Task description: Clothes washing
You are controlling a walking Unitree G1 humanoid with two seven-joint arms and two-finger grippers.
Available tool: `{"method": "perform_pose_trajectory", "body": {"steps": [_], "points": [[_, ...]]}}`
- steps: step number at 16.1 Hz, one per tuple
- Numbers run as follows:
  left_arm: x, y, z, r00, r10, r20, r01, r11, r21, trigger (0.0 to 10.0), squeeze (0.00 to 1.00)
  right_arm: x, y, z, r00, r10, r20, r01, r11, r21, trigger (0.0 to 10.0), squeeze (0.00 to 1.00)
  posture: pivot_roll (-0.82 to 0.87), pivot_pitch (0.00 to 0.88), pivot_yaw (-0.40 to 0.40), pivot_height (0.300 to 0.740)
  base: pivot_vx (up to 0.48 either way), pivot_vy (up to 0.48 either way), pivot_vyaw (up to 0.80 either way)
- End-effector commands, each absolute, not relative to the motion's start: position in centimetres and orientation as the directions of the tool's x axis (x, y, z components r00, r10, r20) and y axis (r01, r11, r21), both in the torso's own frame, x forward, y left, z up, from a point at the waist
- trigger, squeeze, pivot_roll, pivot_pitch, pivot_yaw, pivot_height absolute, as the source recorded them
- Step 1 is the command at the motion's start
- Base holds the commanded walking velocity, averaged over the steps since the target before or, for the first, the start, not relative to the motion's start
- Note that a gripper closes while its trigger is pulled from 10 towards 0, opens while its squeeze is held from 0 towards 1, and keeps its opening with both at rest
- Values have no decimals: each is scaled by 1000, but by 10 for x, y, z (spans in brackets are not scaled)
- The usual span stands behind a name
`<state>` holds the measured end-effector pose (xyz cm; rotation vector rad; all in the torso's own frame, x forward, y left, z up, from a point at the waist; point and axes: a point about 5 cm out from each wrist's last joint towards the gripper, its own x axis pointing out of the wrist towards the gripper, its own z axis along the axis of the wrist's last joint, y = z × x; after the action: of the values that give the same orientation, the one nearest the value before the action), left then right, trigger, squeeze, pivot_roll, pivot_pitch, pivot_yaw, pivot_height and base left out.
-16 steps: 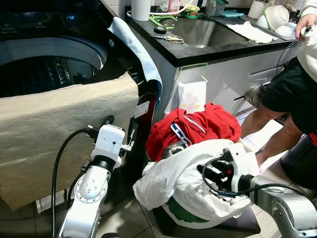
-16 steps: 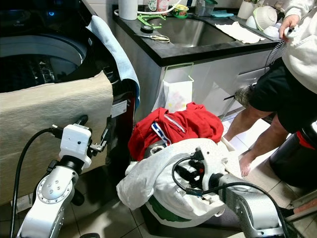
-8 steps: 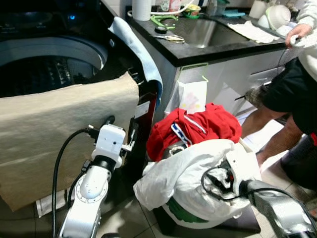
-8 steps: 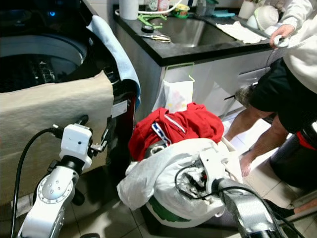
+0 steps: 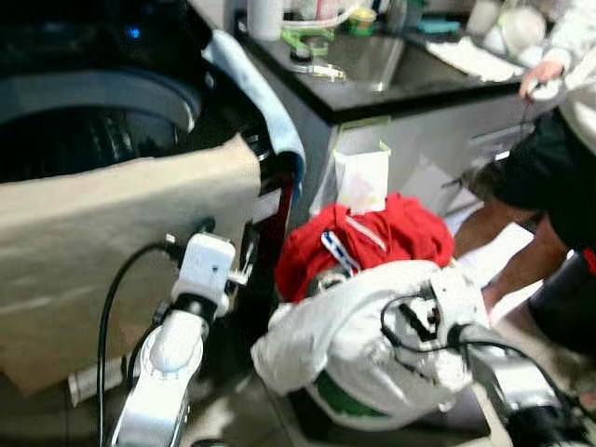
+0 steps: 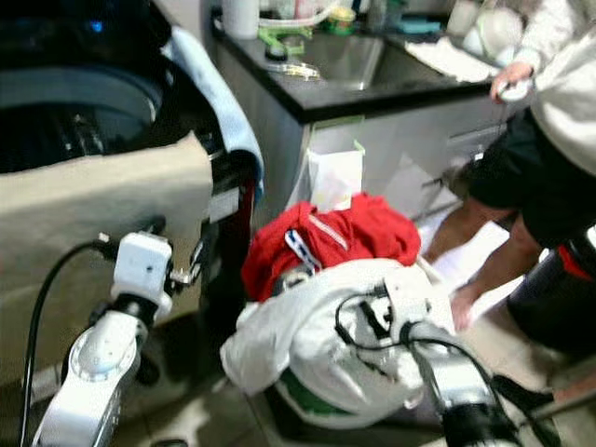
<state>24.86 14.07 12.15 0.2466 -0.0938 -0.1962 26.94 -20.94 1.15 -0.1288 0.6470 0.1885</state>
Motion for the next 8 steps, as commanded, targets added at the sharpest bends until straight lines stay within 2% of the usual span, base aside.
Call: {"method": "perform_pose_trajectory", "body": {"steps": [1, 2, 4, 8], "points": [[250, 137, 124, 975, -210, 76, 185, 951, 248, 10000, 0, 270, -212, 7, 780, 133, -611, -165, 986, 4, 10000, 0, 149, 0, -115, 740, 0, 0, 0], [251, 137, 124, 975, -209, 77, 185, 951, 247, 10000, 0, 273, -202, 2, 791, 187, -583, -147, 982, 116, 10000, 0, 152, 0, -115, 740, 0, 0, 0], [252, 136, 126, 975, -208, 83, 182, 952, 246, 10000, 0, 275, -189, -3, 800, 271, -535, -156, 956, 249, 10000, 0, 165, 0, -121, 740, 0, 0, 0], [251, 139, 127, 976, -197, 88, 170, 953, 249, 10000, 0, 263, -192, -19, 785, 243, -569, -177, 969, 171, 10000, 0, 179, 0, -125, 740, 0, 0, 0]]}}
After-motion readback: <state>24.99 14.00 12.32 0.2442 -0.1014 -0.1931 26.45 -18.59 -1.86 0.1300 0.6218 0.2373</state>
